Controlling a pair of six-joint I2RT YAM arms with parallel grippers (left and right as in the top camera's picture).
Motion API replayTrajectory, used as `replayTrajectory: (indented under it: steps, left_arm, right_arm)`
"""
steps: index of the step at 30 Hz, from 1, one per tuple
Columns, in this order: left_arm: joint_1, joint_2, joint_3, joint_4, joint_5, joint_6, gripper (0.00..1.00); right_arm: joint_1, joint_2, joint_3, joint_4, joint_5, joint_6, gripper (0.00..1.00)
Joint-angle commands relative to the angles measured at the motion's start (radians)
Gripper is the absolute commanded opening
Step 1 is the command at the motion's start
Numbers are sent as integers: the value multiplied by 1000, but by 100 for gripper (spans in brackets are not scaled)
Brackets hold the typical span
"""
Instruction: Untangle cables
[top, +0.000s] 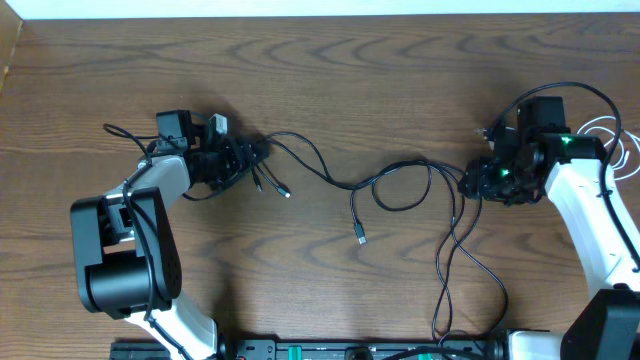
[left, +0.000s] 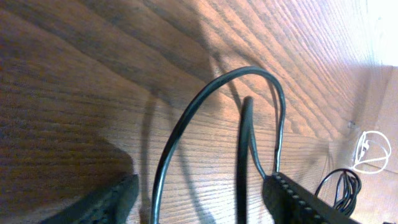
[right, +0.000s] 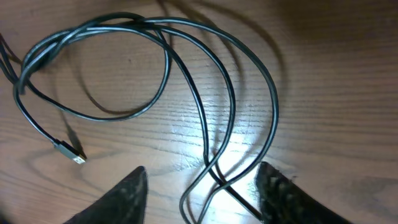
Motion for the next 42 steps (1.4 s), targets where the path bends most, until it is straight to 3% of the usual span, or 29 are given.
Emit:
replayTrajectory:
  steps: [1,5,7,16,17,23,26,29,33,38,42]
  left_arm:
    - [2,26,-19,-19,-58,4,76]
    - [0,-8,-19,-29,-36,18,82]
    - [-7,-41,-19,-47,-46,51,91]
    - [-145,-248,-19,-154,-375,53,92]
    - [-168,-262,-20,-157,-378,54,91]
    - [-338,-278,-20,-195,-378,146,60]
    - [-415,-278,-20,-240,-376,146,44]
    - [-498,-278,-20,-312,-374,146,42]
    - [-604,-278,-29,-362,-375,103,49]
    - [-717,-278,-51,-341,-511,-117,49]
    - [-784,-278,-58,-286,-588,-215,50]
  right_arm:
    - [31,6,-6,8,-14,2,57]
    - [61,6,-6,22,-14,2,63]
    - [79,6,-6,33,-13,9,65]
    - [136,6,-6,114,-13,53,71]
    - [140,6,-7,125,-13,63,72]
    - [153,7,-7,214,-10,108,72]
    - [153,7,-7,238,-10,144,61]
    - [156,11,-8,250,-14,177,55]
    - [177,24,-8,253,-17,176,58]
    - [194,45,-8,259,-6,173,60]
    - [195,69,-8,279,66,173,71]
